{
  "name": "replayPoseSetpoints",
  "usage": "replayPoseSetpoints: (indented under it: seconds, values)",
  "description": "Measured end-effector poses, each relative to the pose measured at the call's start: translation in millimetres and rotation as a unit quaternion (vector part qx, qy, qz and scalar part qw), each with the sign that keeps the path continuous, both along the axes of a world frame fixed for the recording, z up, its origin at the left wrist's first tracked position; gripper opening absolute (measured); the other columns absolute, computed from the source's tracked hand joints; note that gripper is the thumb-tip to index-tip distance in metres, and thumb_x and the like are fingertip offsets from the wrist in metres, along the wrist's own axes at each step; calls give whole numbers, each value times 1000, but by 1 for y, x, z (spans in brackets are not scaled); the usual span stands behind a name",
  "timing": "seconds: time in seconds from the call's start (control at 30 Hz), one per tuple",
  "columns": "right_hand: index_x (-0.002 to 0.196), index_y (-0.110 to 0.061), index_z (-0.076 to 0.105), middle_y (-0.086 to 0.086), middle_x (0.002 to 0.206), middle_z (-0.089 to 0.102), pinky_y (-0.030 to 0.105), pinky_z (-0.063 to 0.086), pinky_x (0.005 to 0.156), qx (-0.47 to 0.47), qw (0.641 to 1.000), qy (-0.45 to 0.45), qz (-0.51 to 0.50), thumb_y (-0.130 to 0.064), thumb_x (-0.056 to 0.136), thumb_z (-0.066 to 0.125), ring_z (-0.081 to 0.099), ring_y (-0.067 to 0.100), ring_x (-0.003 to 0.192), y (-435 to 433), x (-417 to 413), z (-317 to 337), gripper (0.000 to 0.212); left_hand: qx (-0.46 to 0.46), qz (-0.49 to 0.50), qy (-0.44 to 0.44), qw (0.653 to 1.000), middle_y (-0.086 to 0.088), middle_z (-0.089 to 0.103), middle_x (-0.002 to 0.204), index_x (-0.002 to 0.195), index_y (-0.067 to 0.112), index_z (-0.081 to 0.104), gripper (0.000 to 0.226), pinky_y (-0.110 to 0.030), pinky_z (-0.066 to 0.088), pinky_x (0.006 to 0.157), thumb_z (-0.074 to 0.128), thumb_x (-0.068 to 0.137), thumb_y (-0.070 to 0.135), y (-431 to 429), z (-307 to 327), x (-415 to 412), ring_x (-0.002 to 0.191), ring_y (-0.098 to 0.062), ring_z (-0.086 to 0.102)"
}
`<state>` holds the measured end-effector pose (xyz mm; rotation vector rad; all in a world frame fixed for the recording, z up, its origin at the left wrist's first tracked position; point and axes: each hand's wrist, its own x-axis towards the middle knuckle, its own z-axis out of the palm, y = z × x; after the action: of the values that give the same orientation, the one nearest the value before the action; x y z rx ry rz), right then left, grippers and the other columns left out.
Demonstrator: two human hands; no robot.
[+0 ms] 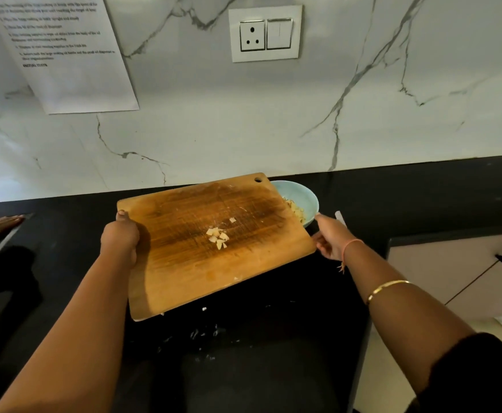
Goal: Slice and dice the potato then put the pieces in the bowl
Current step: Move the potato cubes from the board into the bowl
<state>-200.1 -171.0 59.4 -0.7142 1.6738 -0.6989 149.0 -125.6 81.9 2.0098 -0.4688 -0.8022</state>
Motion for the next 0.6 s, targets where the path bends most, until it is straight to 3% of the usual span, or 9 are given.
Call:
replayPoseSetpoints:
  seconds: [0.07, 0.2, 0.3, 0.4, 0.47, 0.53, 0.57, 0.6]
  values:
    - [93, -21, 54, 4, 66, 46, 21, 30, 48, 27, 1000, -5, 9, -48, 97, 39, 38, 11, 54, -8, 0, -6, 31, 12, -13, -4, 1000, -5, 41, 78, 102, 9, 42, 40, -27, 29, 56, 30, 102, 47, -3, 0, 1, 66, -14, 38]
    - [102, -13, 58, 6, 83, 56, 25, 41, 55, 9, 999, 22, 36, -52, 93, 43, 51, 16, 68, -27, 1, -20, 42, 29, -41, 5, 999, -9, 45, 84, 118, 5, 45, 47, -34, 36, 73, 32, 101, 47, -10, -1, 2, 73, -19, 44]
    - [112, -6, 57, 10, 88, 59, 28, 46, 57, -49, 997, 40, 37, -28, 91, 46, 57, 22, 76, -34, 5, -22, 32, 30, -55, 27, 998, -13, 53, 103, 122, 3, 46, 51, -39, 40, 88, 33, 101, 48, -15, -3, 2, 95, -25, 53]
    - [105, -2, 57, 7, 73, 54, 24, 40, 46, -73, 996, 33, 27, -9, 89, 42, 52, 17, 61, -39, 1, -20, 23, 28, -57, 47, 997, -14, 56, 111, 115, 6, 47, 47, -42, 43, 97, 35, 100, 49, -21, -5, 5, 105, -26, 56]
    - [106, -2, 55, 5, 64, 52, 21, 39, 40, -52, 998, 28, 31, -4, 89, 42, 52, 13, 50, -36, -6, -19, 21, 24, -59, 55, 996, -13, 55, 109, 117, 6, 47, 45, -41, 43, 95, 35, 101, 46, -24, -4, 6, 106, -26, 55]
    - [137, -8, 33, 8, 73, 54, 24, 47, 41, -28, 998, -20, 49, -2, 85, 49, 57, 11, 49, -33, -16, -18, 55, 19, -53, 53, 997, -12, 52, 106, 124, 4, 45, 48, -39, 40, 89, 35, 101, 45, -28, -1, 6, 102, -25, 53]
    - [144, -20, 17, 13, 85, 53, 29, 54, 48, -14, 996, -54, 63, -1, 82, 54, 64, 15, 60, -28, -22, -15, 75, 18, -49, 50, 997, -13, 51, 107, 127, 4, 44, 50, -39, 39, 88, 34, 101, 46, -31, 1, 5, 101, -25, 51]
    - [141, -28, 17, 16, 97, 52, 34, 59, 58, -5, 990, -106, 87, -1, 83, 56, 69, 21, 77, -22, -25, -13, 75, 15, -46, 48, 998, -13, 51, 108, 129, 4, 43, 52, -39, 39, 88, 34, 101, 47, -32, 3, 3, 100, -25, 50]
